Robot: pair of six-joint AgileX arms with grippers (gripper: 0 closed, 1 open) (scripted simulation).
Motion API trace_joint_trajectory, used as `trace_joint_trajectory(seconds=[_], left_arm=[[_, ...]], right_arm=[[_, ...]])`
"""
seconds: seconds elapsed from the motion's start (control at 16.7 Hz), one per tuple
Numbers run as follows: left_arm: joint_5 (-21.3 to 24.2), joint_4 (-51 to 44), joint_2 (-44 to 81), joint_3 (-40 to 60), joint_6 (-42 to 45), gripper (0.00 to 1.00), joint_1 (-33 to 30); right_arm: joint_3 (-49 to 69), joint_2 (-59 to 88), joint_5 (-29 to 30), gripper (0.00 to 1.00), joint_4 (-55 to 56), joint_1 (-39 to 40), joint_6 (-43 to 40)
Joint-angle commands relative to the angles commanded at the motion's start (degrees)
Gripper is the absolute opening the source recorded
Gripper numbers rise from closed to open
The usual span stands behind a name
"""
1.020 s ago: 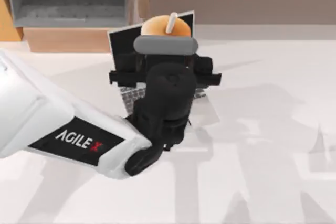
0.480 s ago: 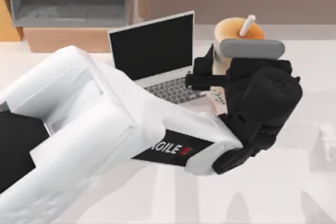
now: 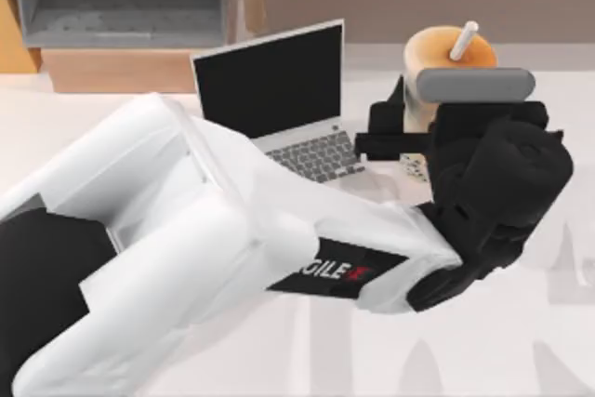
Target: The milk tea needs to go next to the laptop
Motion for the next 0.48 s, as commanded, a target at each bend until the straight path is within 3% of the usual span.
trace_joint_trajectory(seconds=[0.48], left_arm=[[0.07, 2.94, -2.1, 0.21, 0.75, 0.0, 0.86]], right_arm=[[0.0, 0.0, 0.0, 1.0, 0.0, 0.0, 0.0]])
